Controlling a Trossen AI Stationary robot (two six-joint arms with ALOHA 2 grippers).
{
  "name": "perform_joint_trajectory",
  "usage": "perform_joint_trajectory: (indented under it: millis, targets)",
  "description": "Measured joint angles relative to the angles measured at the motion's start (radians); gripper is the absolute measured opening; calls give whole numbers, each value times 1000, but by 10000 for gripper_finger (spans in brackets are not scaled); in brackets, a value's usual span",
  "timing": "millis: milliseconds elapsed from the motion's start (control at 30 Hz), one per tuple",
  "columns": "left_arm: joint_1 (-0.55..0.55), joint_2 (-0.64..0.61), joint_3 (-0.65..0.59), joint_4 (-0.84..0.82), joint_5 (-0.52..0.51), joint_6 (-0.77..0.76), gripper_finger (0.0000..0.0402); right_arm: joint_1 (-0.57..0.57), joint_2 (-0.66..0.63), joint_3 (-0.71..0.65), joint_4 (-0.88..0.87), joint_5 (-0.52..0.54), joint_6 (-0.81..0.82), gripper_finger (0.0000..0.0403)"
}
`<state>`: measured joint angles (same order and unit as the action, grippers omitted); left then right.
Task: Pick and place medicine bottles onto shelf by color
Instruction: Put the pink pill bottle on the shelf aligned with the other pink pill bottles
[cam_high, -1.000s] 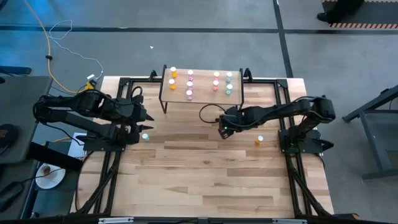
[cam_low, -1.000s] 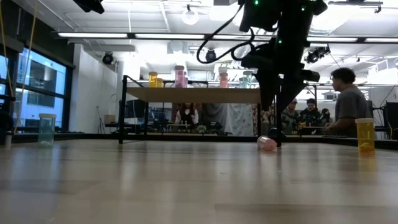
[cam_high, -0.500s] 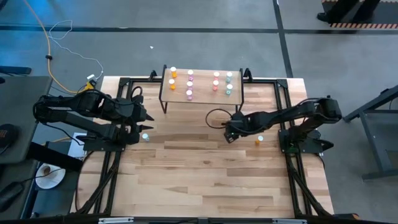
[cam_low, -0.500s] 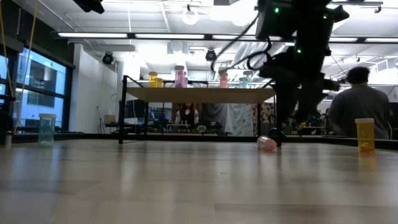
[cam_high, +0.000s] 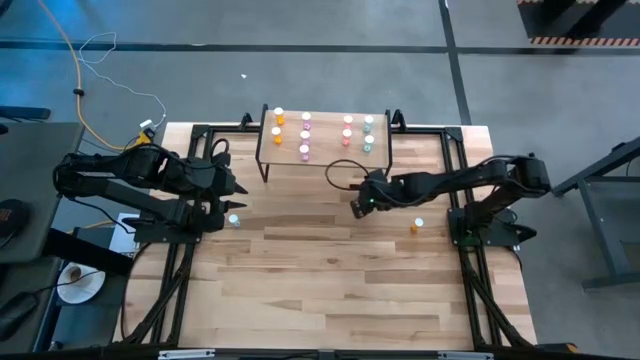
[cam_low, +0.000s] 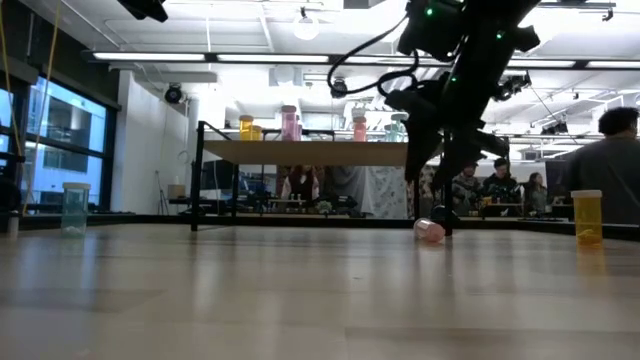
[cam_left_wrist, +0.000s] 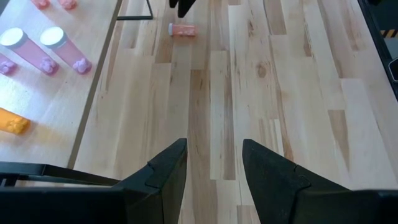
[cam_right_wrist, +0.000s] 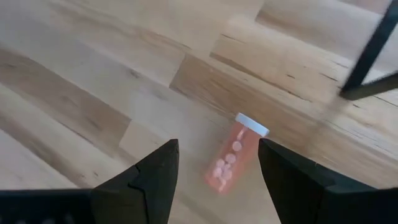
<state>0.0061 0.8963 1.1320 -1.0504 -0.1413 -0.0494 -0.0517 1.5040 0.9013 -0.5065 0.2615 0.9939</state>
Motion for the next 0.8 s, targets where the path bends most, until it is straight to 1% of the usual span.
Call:
perform_joint_trajectory:
  millis: [467,800]
  targets:
    - [0,0,0,0,0,0,147,-3,152,0,13,-4,75,211]
    - [0,0,0,0,0,1,147,-3,227,0,63,-2,78,207]
